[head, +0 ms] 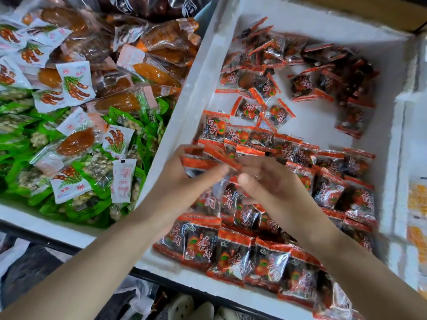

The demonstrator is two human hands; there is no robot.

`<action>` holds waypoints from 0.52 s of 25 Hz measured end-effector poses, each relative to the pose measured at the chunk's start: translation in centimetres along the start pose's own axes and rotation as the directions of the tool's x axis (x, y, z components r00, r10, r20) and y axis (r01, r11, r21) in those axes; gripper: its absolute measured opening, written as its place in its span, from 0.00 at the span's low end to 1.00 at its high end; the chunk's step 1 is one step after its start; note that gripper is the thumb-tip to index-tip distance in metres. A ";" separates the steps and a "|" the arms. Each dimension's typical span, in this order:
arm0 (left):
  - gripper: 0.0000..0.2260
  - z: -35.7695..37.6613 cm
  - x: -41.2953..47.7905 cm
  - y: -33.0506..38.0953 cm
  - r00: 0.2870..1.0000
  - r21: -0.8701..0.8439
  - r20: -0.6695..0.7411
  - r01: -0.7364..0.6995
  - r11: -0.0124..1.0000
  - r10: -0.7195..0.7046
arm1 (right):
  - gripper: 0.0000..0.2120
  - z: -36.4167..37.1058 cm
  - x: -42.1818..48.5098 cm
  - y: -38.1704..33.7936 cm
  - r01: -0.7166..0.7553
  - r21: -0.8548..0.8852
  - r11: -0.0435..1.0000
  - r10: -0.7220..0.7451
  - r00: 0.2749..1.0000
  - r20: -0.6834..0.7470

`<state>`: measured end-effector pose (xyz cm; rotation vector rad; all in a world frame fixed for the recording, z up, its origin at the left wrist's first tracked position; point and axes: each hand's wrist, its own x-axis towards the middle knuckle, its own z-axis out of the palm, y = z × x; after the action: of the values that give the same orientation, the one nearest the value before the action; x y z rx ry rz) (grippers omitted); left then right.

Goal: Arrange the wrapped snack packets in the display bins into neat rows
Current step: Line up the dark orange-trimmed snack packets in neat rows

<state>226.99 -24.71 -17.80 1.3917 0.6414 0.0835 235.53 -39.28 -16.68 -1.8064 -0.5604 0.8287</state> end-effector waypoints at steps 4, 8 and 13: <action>0.35 2.9 0.1 -1.8 0.999 0.087 -0.049 0.009 0.996 -0.004 | 0.17 -0.7 -0.3 -0.1 -0.037 -0.094 0.995 0.033 0.999 -0.040; 0.44 4.1 0.4 -2.3 0.975 -0.059 0.018 0.223 0.973 -0.222 | 0.19 -2.5 -0.9 0.6 -0.155 -0.038 0.987 0.153 0.987 -0.054; 0.34 4.1 0.1 -1.6 0.959 -0.186 0.192 0.242 0.952 -0.207 | 0.11 -4.0 -2.5 1.9 -0.198 0.063 0.978 0.206 0.963 -0.175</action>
<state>228.50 -28.64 -19.17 1.1024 0.6254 -0.1465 236.93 -44.11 -16.80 -1.8950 -0.2405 0.7966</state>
